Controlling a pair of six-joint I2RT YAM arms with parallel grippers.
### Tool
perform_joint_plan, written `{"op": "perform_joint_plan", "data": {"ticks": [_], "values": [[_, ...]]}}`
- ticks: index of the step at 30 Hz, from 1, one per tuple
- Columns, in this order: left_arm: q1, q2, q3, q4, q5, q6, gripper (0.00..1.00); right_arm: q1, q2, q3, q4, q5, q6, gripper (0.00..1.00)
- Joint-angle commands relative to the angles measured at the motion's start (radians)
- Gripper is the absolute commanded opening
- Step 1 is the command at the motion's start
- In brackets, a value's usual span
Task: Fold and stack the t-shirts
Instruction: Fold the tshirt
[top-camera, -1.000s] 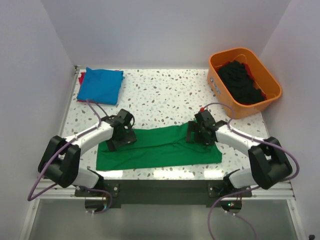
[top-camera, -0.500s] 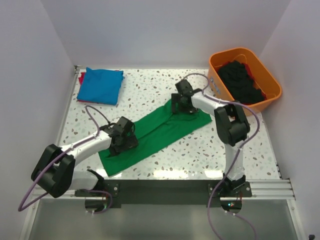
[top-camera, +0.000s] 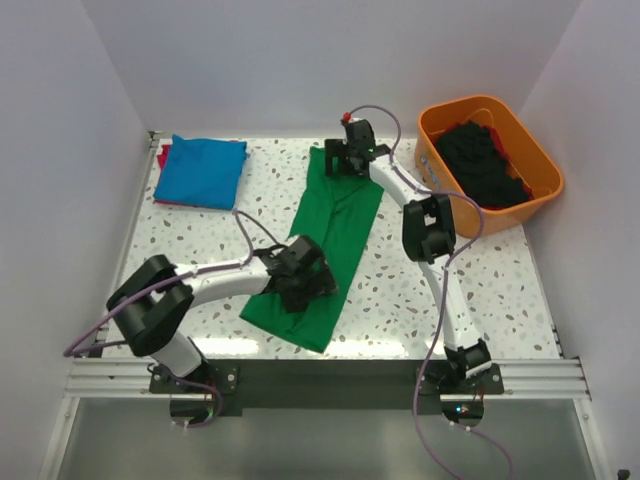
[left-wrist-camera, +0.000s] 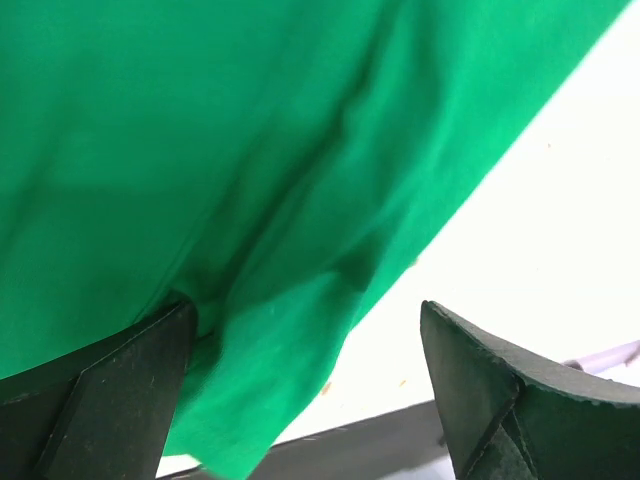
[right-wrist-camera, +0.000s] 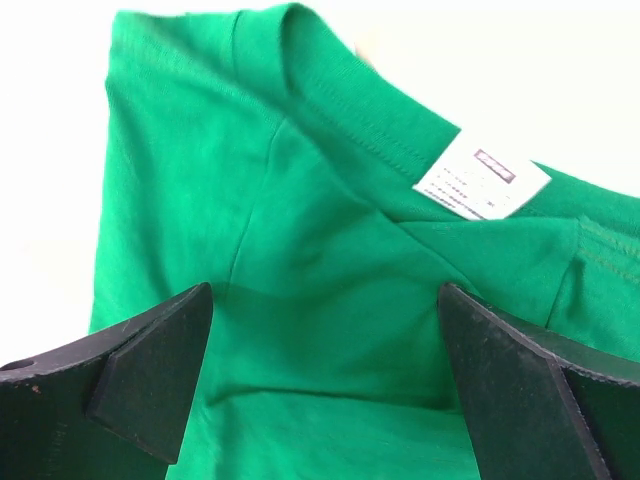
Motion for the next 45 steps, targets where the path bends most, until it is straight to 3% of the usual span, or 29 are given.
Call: {"op": "perform_joint_plan", "data": {"ticks": [1,6,10,19,25,28,31,32,34,35,37,41,45], "values": [[-0.076,0.144,0.030,-0.051,0.046,-0.060,1.00,0.005,0.126,0.045,-0.013,-0.187,0.093,0.99],[-0.151,0.242,0.092,-0.004,0.078,-0.077,1.00,0.005,0.122,0.026,0.125,-0.245,0.158,0.99],[-0.193,0.267,0.150,-0.035,0.031,-0.104,1.00,0.007,0.096,0.036,0.113,-0.275,0.138,0.99],[-0.198,0.181,0.331,-0.172,-0.150,-0.022,1.00,0.007,-0.088,0.095,-0.006,-0.253,0.058,0.99],[-0.201,0.029,0.341,-0.244,-0.210,0.073,1.00,0.007,-0.260,0.057,-0.016,-0.252,0.047,0.99],[-0.199,-0.086,0.270,-0.303,-0.265,0.093,1.00,0.007,-0.395,-0.065,-0.042,-0.235,0.035,0.99],[-0.188,-0.208,0.169,-0.425,-0.377,0.069,1.00,0.010,-0.612,-0.355,-0.054,-0.146,0.046,0.99],[-0.182,-0.272,0.138,-0.470,-0.397,0.066,1.00,0.010,-0.684,-0.541,-0.040,-0.096,0.056,0.99],[-0.146,-0.334,0.031,-0.483,-0.399,0.081,1.00,0.011,-0.887,-0.738,-0.002,-0.063,0.110,0.99],[-0.129,-0.385,-0.006,-0.457,-0.385,0.098,1.00,0.019,-0.953,-0.929,0.038,-0.045,0.136,0.99],[-0.086,-0.440,-0.111,-0.350,-0.310,0.151,1.00,0.059,-1.142,-1.159,0.053,-0.034,0.207,0.99],[-0.047,-0.465,-0.225,-0.194,-0.165,0.198,1.00,0.183,-1.364,-1.390,-0.014,0.052,0.308,0.99],[-0.047,-0.459,-0.294,-0.138,-0.100,0.192,0.83,0.251,-1.536,-1.559,-0.091,0.061,0.392,0.98]]}}
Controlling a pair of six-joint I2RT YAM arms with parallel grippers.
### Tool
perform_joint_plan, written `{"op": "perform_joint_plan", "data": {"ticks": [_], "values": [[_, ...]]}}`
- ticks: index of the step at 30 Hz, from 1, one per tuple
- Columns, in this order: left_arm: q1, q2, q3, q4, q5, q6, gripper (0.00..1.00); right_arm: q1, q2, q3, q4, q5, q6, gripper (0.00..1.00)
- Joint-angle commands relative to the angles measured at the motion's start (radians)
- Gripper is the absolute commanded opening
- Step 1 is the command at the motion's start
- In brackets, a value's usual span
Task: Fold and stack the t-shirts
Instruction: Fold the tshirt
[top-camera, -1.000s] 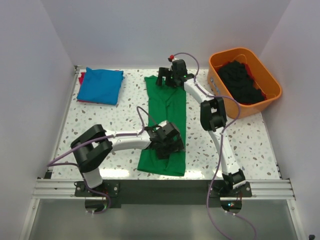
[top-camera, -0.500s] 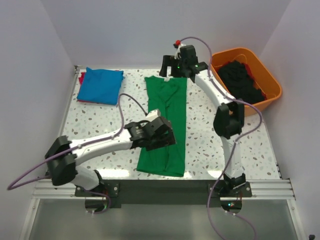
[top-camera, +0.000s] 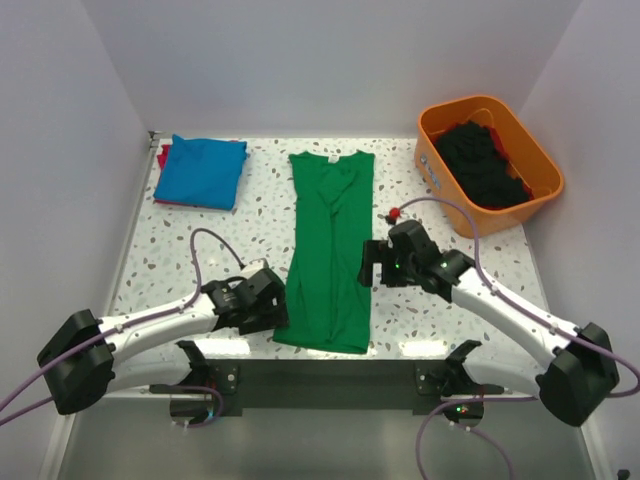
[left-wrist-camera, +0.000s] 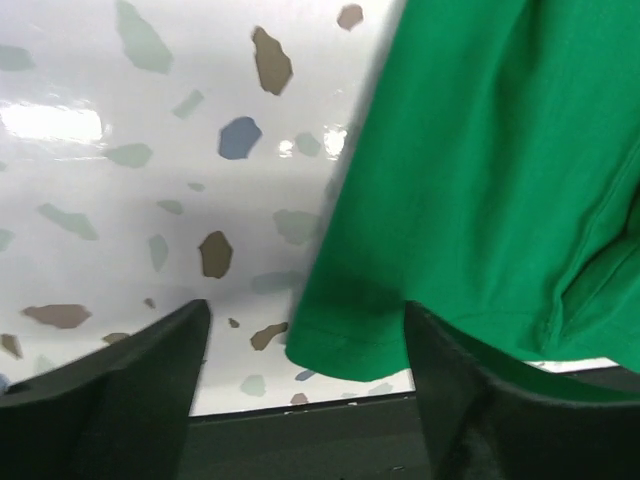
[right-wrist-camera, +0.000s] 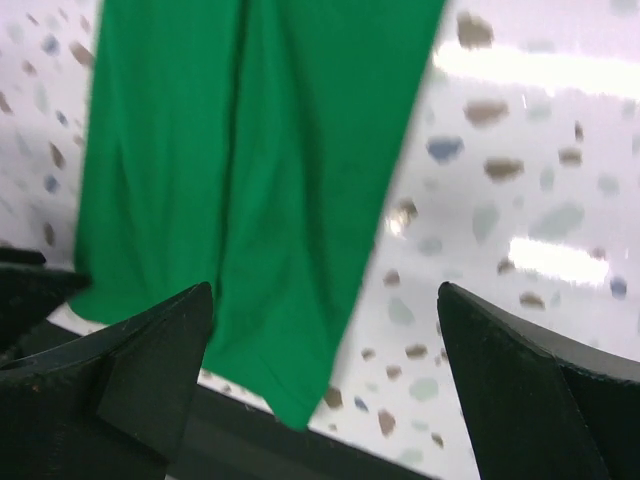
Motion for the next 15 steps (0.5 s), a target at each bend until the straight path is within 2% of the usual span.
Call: {"op": "perform_joint_plan", "data": {"ticks": [1,3,4,6,7,10,15], "values": [[0.005,-0.009,-0.039,0.135,0.083,0.026,0.74,0.027,-0.166,-0.107,-0.079,0.037,0.127,0.98],[0.005,-0.008,-0.073,0.158,0.112,0.023,0.67,0.039,-0.225,-0.169,-0.117,0.020,0.167,0.97],[0.005,-0.002,-0.104,0.173,0.125,0.015,0.58,0.041,-0.246,-0.190,-0.116,-0.032,0.171,0.96],[0.003,0.009,-0.136,0.227,0.175,0.013,0.49,0.047,-0.274,-0.242,-0.120,-0.075,0.208,0.95],[0.003,0.024,-0.141,0.235,0.177,0.009,0.36,0.053,-0.279,-0.259,-0.116,-0.090,0.222,0.93],[-0.003,0.032,-0.153,0.209,0.200,-0.010,0.21,0.105,-0.294,-0.315,-0.097,-0.124,0.293,0.91],[-0.009,0.006,-0.177,0.181,0.194,-0.051,0.14,0.208,-0.261,-0.353,-0.076,-0.115,0.365,0.88]]}}
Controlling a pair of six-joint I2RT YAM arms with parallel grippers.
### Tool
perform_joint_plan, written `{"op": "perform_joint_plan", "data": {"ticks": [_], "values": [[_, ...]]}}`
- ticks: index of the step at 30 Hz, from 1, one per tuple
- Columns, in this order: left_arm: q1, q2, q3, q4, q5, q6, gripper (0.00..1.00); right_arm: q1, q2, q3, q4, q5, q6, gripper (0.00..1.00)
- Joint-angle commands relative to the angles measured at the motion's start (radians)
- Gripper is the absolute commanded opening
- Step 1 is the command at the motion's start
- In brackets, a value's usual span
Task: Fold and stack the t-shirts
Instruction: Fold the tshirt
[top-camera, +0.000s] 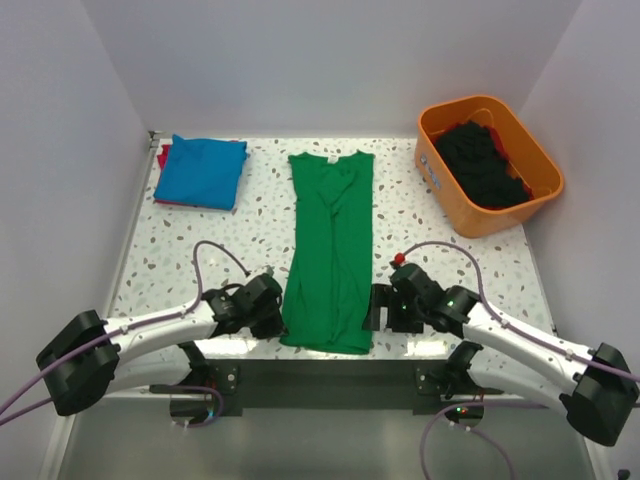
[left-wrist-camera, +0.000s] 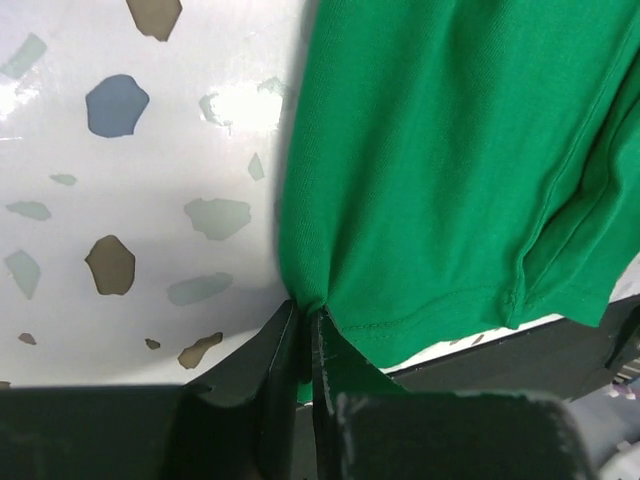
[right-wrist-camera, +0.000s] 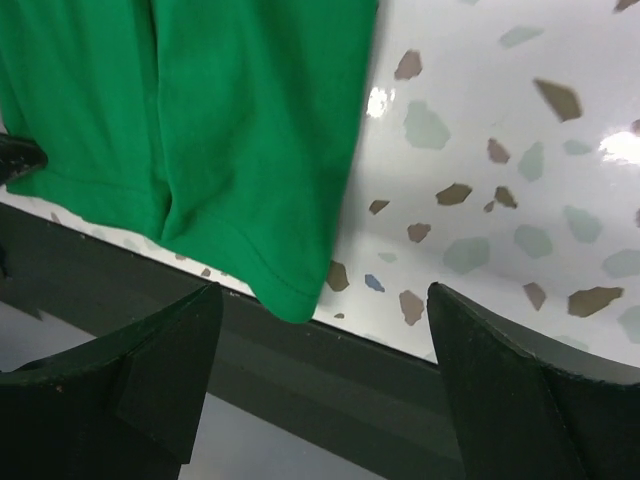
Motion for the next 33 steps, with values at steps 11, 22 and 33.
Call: {"op": "perform_joint_plan", "data": {"ticks": [11,22,33], "values": [[-0.049,-0.017,-0.081,-0.047,0.022,-0.077,0.10,0.199,0.182,-0.064,0.209,-0.030,0.211,0.64],[-0.055,-0.039,0.003,-0.063,0.012,-0.041,0.00,0.219,0.125,0.035,0.044,0.074,0.203,0.00],[0.011,0.110,0.291,-0.100,-0.099,0.088,0.00,0.182,0.208,0.249,0.017,0.315,0.079,0.00]]}}
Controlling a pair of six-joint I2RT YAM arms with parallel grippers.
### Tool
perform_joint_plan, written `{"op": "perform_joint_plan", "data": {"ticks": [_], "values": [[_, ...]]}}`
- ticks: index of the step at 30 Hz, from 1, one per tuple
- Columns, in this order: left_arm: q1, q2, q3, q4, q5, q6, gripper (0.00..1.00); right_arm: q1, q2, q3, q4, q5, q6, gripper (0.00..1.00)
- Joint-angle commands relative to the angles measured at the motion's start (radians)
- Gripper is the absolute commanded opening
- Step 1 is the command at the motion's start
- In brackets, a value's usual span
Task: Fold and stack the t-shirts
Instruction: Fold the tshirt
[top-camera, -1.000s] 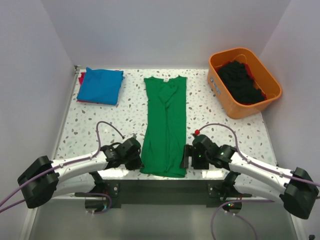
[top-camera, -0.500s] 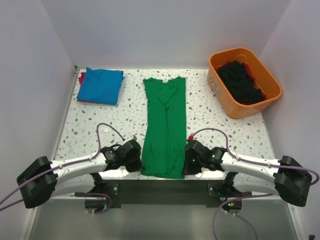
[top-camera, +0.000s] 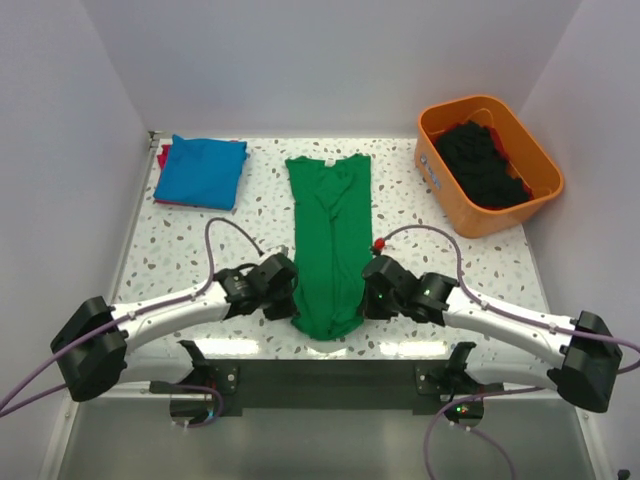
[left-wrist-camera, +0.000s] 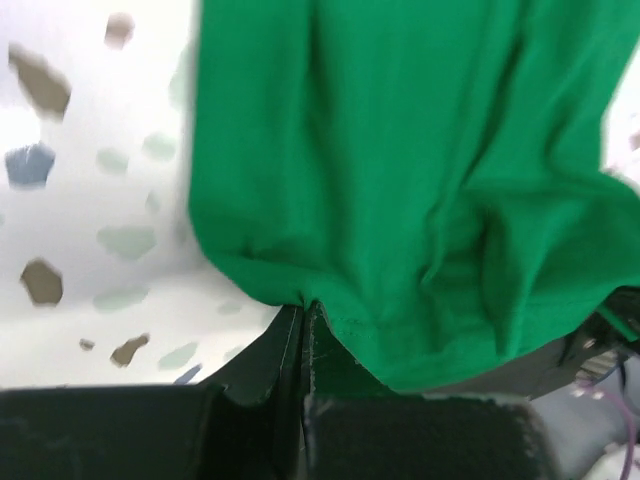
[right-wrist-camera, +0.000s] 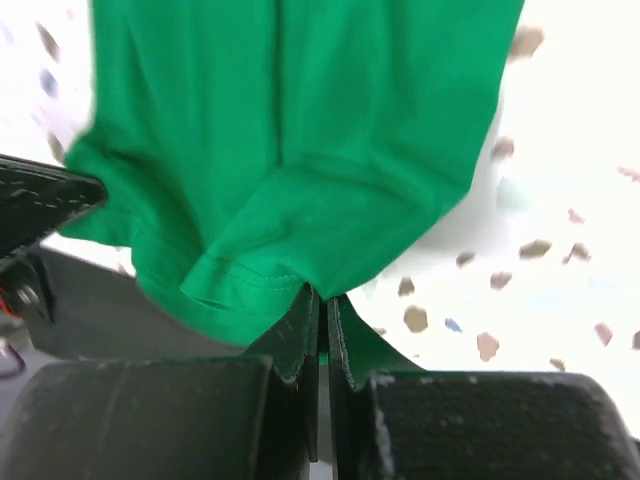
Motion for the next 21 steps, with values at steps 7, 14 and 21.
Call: {"op": "perform_joint_plan", "data": {"ticks": [7,14,21], "values": [[0.149,0.194,0.278,0.067,-0.078,0.162,0.00,-0.194,0.139,0.210,0.097,0.115,-0.194,0.00],[0.272,0.402,0.517,0.078,-0.064,0.263,0.00,-0.303,0.300,0.366,0.167,0.144,-0.317,0.00],[0.370,0.559,0.655,0.113,-0.048,0.305,0.00,-0.414,0.471,0.478,0.223,0.090,-0.363,0.00]]}}
